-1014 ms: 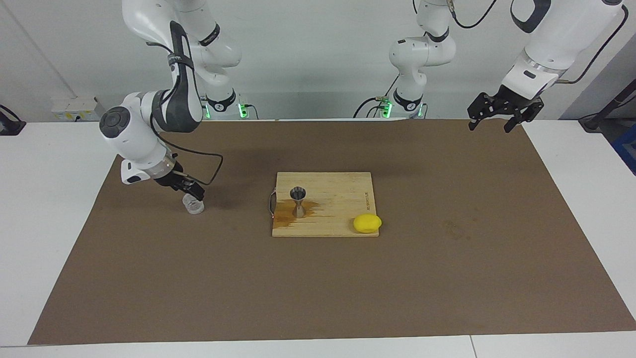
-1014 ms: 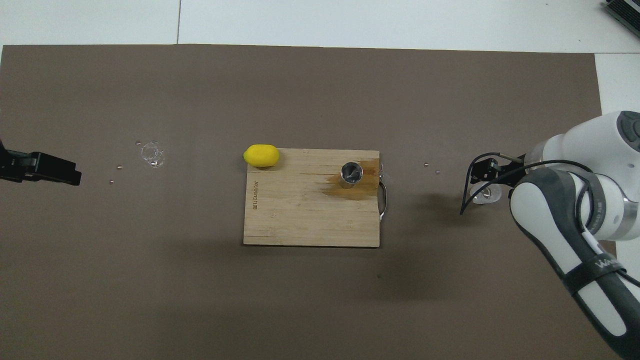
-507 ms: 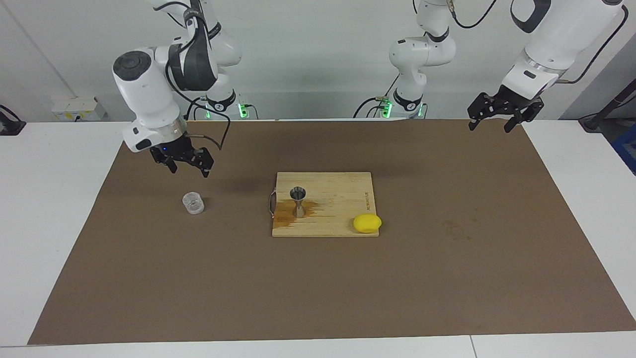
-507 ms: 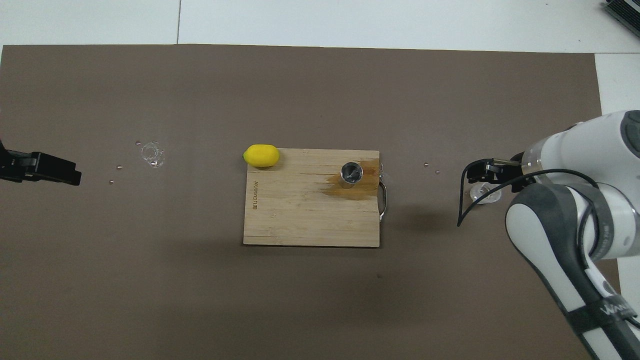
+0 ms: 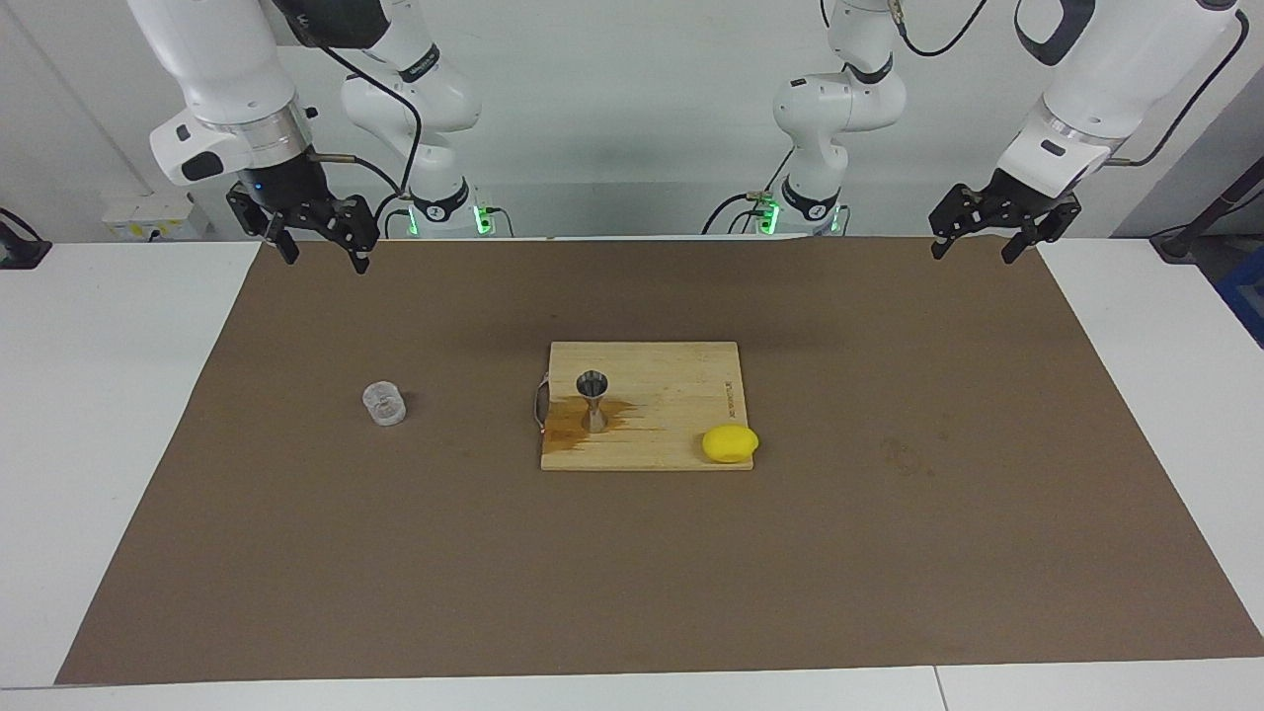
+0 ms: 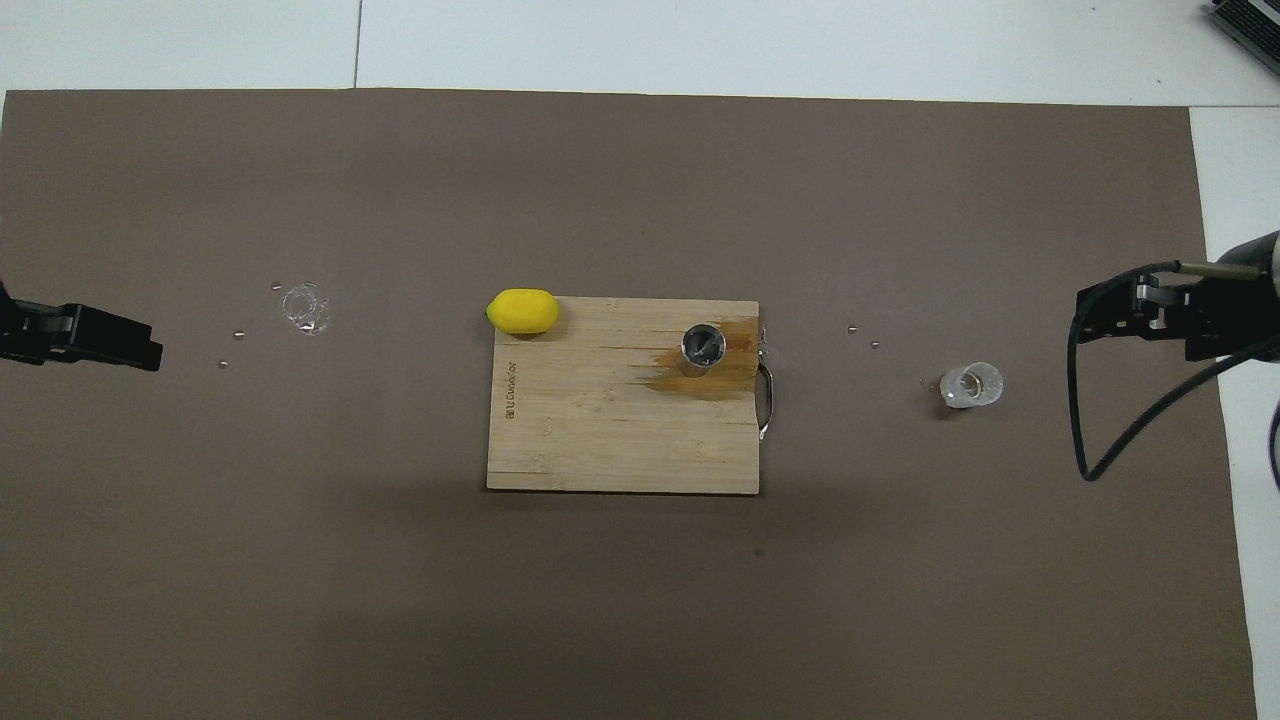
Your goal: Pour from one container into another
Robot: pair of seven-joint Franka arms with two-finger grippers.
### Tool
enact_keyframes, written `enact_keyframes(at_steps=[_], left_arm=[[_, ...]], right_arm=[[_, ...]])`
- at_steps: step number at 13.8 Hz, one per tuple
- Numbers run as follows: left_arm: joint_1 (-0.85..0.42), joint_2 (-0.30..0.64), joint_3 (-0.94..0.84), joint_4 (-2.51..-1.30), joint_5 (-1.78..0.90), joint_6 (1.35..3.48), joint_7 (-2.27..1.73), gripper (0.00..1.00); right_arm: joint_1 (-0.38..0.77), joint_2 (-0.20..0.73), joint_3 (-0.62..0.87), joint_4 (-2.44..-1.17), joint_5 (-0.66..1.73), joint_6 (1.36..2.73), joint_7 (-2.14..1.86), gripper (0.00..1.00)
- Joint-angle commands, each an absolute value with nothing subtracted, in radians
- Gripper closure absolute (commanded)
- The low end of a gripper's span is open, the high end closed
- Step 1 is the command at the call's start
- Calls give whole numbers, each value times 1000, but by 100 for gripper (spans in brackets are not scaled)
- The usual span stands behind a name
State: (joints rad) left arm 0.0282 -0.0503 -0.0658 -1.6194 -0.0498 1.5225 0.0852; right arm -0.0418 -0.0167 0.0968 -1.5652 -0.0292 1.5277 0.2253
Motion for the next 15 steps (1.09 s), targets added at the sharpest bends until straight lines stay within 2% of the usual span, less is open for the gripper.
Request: enact_keyframes(at_steps=[1,3,4,15], left_arm=[[20,-80,-61,-1652,-35,1523,72,0],[20,-80,-61,-1652,-35,1523,72,0],[20,-80,-61,-1652,-35,1523,72,0],[20,-80,-60,-1652,-35,1523,72,0]], right_arm=[[-44,18,100,-1535,-26,1500,193,7],[-44,2,100,-1575,-18,1500,183,5],[-44,-15,98,-1603,-18,1502,178,0],[-43,-18,100,-1611,-23,1539,121,0]])
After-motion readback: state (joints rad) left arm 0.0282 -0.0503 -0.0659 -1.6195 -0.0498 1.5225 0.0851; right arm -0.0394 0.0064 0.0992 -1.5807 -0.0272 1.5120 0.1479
